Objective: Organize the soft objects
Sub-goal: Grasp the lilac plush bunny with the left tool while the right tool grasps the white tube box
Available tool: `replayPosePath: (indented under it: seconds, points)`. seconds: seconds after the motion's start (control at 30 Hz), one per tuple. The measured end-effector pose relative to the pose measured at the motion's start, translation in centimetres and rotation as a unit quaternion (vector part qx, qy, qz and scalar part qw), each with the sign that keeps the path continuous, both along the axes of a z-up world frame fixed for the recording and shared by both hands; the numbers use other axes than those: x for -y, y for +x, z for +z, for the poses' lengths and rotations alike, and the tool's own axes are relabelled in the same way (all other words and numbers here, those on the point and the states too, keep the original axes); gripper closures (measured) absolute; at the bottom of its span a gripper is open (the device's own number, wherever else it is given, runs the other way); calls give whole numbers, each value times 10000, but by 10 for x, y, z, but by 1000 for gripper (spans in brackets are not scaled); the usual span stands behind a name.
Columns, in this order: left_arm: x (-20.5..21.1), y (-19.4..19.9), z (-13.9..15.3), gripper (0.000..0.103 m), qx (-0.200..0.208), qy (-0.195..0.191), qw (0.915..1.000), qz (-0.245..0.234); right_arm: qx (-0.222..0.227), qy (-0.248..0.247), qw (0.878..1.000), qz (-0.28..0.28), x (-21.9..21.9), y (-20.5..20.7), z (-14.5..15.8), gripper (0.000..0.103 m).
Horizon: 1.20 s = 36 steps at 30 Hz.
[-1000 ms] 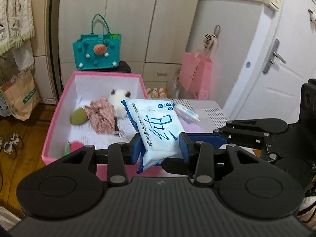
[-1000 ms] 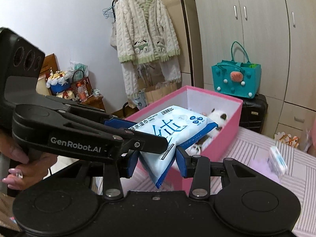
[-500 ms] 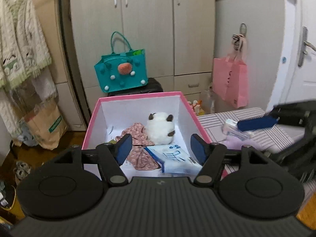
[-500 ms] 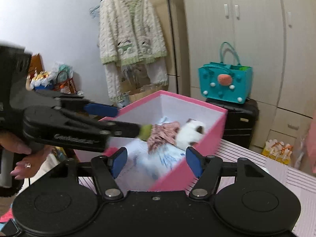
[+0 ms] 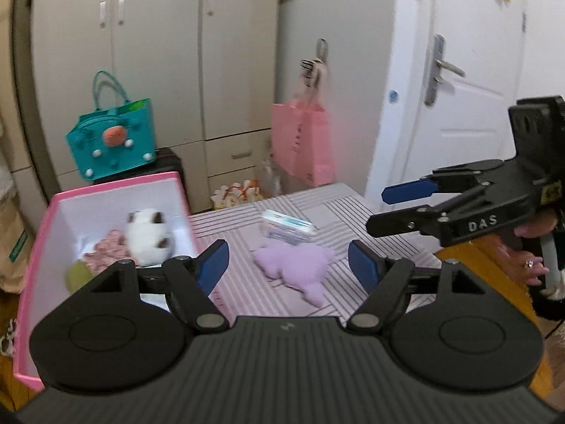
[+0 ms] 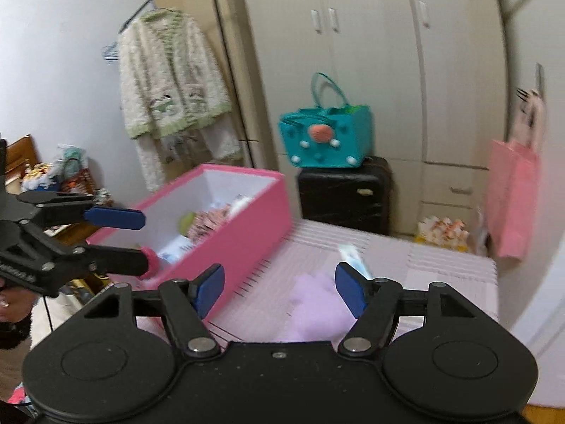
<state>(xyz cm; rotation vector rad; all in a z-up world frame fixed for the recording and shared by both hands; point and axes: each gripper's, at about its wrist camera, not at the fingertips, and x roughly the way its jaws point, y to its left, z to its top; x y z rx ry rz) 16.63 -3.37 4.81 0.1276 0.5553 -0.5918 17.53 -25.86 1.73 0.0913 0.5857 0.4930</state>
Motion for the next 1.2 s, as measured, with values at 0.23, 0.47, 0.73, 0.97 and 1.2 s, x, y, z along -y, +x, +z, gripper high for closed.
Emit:
replayPosePath:
  seconds: [0.23,0.47,0.73,0.97,1.2]
  points:
    - [37,7,-33,29,-257,-39,9995,-205,-208,-65,9992,-338,29,1,-34,29]
    - [61,37,-81,29,-856,-212,9961,-91,-355,-44,9984,-445,49,19,-61,29]
    - [82,72,-120,29,-902,-38,9956,239,-391,-150,9989,-231,40,61,-86,29]
    - [96,92,-133,29,-666,254,9960,534,-466,-72,9989,-1,29,109,-100,29]
    - [103,94,-136,29,-552,287,9955,714,-597,-171,9980,117,19,144,-115,38]
